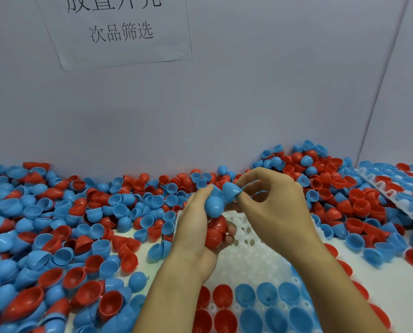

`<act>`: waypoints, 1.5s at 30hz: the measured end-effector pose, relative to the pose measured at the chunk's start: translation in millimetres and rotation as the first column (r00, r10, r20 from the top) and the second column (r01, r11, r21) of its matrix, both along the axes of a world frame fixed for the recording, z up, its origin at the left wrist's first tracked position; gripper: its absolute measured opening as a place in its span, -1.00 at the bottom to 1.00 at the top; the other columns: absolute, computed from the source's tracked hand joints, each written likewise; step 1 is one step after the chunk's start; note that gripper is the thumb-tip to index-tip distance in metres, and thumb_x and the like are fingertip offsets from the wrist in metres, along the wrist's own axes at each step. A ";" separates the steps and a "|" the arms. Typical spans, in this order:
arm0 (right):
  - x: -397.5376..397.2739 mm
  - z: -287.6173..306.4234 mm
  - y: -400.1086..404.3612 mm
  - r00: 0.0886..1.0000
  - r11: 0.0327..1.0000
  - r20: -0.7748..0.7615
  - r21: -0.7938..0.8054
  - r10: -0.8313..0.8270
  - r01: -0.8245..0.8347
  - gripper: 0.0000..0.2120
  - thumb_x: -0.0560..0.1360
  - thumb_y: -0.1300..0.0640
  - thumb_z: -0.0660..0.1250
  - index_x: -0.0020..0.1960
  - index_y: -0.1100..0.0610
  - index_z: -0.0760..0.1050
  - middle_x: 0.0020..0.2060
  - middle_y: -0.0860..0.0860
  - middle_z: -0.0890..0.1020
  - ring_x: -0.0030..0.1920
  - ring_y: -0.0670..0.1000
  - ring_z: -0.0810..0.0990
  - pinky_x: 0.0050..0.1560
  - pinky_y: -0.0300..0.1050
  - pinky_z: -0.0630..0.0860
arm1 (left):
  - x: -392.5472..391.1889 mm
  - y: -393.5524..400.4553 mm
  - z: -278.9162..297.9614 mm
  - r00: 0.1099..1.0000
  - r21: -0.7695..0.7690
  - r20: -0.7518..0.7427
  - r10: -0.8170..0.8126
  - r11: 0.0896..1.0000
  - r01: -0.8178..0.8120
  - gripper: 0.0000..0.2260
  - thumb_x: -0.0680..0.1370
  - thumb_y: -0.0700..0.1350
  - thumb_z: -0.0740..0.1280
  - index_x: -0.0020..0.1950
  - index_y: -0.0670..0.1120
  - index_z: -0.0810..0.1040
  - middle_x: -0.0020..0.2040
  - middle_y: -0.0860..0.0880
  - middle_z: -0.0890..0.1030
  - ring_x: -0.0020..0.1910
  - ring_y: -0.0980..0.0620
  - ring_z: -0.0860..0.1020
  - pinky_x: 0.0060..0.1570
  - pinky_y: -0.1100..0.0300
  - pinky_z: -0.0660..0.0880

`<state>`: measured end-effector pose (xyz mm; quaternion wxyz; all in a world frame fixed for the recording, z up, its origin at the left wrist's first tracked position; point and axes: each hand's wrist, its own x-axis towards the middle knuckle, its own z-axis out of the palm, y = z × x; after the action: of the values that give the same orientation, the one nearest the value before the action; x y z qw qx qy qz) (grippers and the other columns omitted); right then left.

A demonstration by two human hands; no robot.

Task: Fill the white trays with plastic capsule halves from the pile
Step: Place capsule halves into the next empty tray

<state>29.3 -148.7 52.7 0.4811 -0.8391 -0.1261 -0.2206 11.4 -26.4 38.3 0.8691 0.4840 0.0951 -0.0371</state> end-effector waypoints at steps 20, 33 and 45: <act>-1.8 1.2 -3.1 0.981 0.983 -0.065 -0.012 0.184 -0.185 -0.80 0.54 0.21 0.34 -0.03 -0.08 0.64 -0.19 -0.17 0.68 -0.11 -0.21 0.64 -0.11 -0.42 0.54 | 0.1 0.0 2.6 0.995 0.047 0.000 0.097 0.994 -0.097 -0.80 0.62 -0.01 0.29 0.07 -0.13 0.59 -0.32 -0.06 0.61 -0.53 0.07 0.46 -0.62 0.27 0.34; 8.9 -9.9 -29.7 0.941 0.985 -0.338 -0.173 -0.034 -0.027 -0.77 0.60 0.20 0.22 0.09 -0.08 0.57 0.02 -0.13 0.60 -0.31 -0.12 0.63 -0.51 -0.40 0.43 | -4.7 24.5 10.7 0.987 -0.180 -0.014 0.157 0.971 -0.157 -0.71 0.58 0.13 0.35 -0.03 -0.10 0.55 -0.33 -0.05 0.61 -0.53 0.09 0.44 -0.65 0.32 0.31; -1.5 -33.0 0.7 0.846 0.682 -0.533 -0.629 -0.027 -0.374 -0.62 0.66 0.15 0.13 0.36 -0.21 0.45 0.55 -0.11 0.16 0.56 0.16 0.06 0.46 0.34 0.08 | -5.0 23.1 12.0 0.992 -0.150 -0.019 0.123 0.981 -0.124 -0.74 0.58 0.07 0.35 -0.07 -0.13 0.56 -0.36 -0.04 0.60 -0.53 0.10 0.45 -0.65 0.31 0.31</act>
<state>27.9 -147.9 19.7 0.1533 -0.9687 -0.1539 0.1201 6.4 -3.3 50.3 0.9034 0.4098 0.1261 0.0075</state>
